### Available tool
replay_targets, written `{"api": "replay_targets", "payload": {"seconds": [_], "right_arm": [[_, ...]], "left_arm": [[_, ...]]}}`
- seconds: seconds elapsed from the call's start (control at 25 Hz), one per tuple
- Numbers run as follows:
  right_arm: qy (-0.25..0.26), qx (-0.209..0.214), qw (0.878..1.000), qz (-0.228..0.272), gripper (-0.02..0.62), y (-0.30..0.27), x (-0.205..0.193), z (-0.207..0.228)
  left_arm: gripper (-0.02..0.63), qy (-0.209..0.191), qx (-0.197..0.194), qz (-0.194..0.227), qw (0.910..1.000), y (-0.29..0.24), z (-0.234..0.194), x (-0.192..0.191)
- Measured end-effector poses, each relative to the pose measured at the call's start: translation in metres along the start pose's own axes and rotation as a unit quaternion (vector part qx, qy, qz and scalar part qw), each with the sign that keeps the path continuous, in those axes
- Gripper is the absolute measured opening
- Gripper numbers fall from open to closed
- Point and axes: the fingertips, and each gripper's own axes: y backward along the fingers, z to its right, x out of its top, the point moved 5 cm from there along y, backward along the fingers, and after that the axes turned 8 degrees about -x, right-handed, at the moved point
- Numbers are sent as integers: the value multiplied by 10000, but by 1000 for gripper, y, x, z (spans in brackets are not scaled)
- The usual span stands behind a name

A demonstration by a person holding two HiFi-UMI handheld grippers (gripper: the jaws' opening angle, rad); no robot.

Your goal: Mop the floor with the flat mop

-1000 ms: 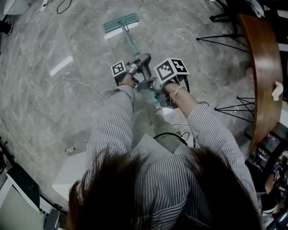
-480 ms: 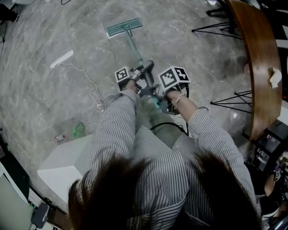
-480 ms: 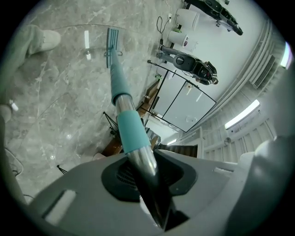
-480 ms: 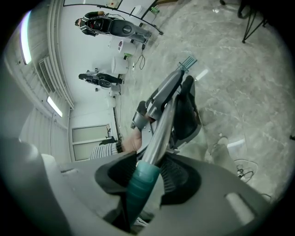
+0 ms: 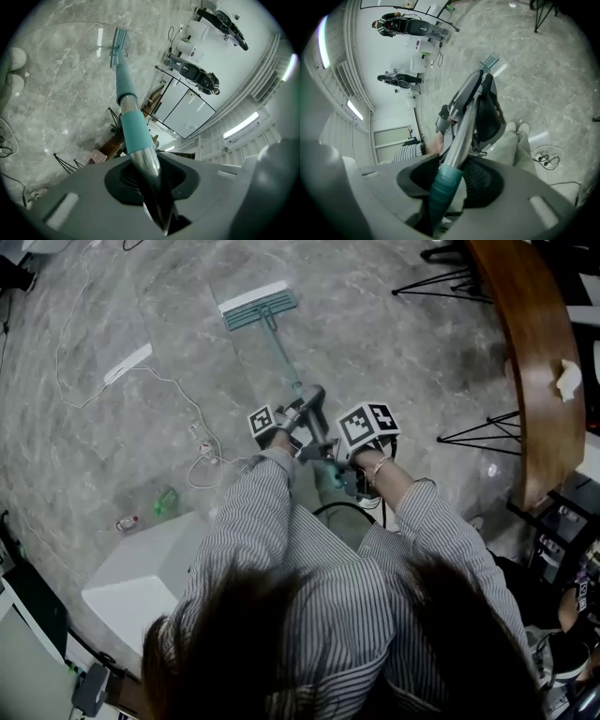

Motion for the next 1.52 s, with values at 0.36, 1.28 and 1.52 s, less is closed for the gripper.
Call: {"api": "replay_targets", "payload": {"seconds": [0.36, 1.28, 1.52], "right_arm": [[-73, 32, 10000, 20, 152, 2, -3, 1], [98, -118, 9998, -131, 152, 17, 98, -22], [56, -117, 9999, -64, 150, 14, 187, -53]], "left_arm": [[67, 26, 116, -58, 9999, 0, -1, -5], [72, -76, 37, -54, 9999, -71, 31, 65], [72, -136, 10, -153, 9998, -121, 67, 138]]}}
